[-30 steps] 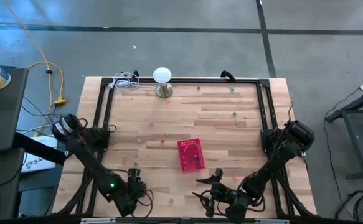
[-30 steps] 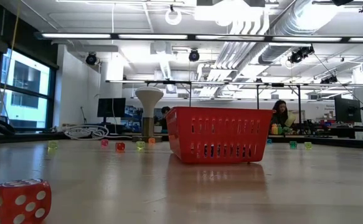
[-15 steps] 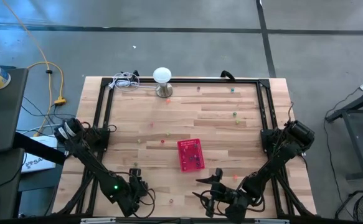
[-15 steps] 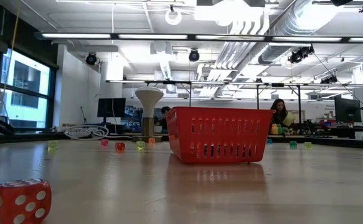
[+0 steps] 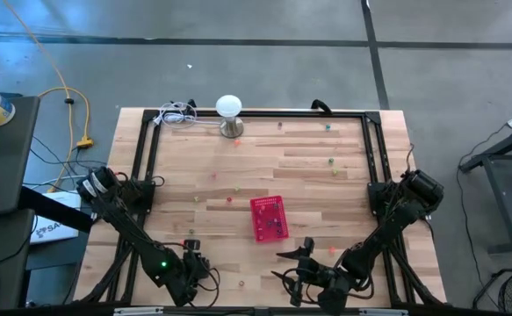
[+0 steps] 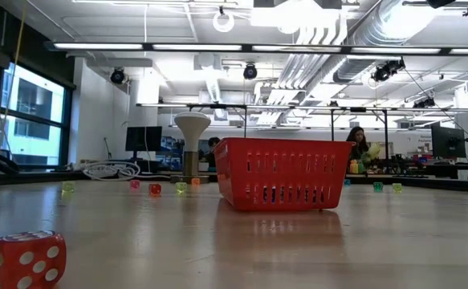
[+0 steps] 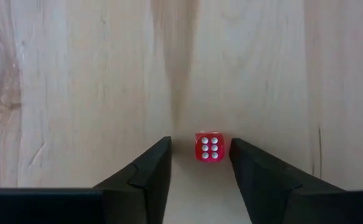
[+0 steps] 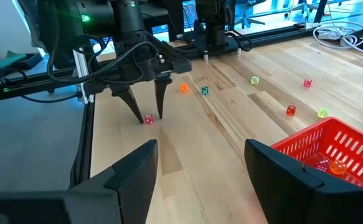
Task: Pick & Place Dice
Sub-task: Put the pink die into the red basket
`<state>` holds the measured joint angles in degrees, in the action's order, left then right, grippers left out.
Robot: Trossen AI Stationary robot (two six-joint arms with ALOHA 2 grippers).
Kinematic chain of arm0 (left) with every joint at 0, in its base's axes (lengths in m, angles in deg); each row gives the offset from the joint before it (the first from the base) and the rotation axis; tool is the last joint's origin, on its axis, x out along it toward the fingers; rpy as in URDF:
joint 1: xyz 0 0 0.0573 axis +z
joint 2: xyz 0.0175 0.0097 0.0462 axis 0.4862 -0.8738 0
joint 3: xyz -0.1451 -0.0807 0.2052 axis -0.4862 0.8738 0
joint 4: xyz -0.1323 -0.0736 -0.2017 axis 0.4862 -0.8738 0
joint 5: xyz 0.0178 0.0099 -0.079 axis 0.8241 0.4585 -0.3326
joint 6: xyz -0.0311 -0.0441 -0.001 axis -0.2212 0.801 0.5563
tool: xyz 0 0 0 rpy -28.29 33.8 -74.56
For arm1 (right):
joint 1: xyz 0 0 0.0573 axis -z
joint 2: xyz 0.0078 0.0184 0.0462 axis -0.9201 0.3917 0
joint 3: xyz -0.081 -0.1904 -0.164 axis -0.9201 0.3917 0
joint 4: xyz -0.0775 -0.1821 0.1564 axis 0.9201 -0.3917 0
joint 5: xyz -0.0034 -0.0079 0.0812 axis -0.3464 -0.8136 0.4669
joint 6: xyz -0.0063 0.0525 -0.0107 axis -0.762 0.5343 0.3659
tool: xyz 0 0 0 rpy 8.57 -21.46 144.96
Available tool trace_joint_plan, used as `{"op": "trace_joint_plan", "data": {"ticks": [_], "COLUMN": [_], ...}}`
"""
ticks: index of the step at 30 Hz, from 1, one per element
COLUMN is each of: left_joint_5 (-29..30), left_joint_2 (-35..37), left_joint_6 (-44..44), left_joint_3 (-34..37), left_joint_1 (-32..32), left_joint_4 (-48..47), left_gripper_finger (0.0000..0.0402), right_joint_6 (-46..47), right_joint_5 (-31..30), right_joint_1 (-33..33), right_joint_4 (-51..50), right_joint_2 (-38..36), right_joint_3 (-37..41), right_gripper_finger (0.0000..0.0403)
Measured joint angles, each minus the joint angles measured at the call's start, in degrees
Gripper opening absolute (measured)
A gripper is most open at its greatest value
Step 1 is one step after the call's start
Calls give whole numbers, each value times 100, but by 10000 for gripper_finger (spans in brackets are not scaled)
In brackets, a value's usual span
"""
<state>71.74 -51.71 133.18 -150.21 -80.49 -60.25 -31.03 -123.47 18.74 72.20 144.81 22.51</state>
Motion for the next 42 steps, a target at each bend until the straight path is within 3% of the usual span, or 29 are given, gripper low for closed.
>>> {"op": "trace_joint_plan", "data": {"ticks": [12,21,31,39,42], "left_joint_5": [83,804,892,885,870], "left_joint_2": [-2,135,242,241,241], "left_joint_6": [-288,-913,-3536,-4514,-4472], "left_joint_3": [-2,-40,-258,-258,-258], "left_joint_1": [-4,339,1646,2573,2858], "left_joint_4": [84,182,2264,3422,3405], "left_gripper_finger": [41,39,39,41,75], "right_joint_6": [2,2,2,-7,-11], "right_joint_5": [0,-5,0,10,135], "right_joint_1": [0,34,35,33,33], "right_joint_4": [-1,-3,-16,-40,-69], "right_joint_2": [0,0,0,0,2], "right_joint_3": [2,1,2,2,2], "right_gripper_finger": [231,231,231,231,231]}}
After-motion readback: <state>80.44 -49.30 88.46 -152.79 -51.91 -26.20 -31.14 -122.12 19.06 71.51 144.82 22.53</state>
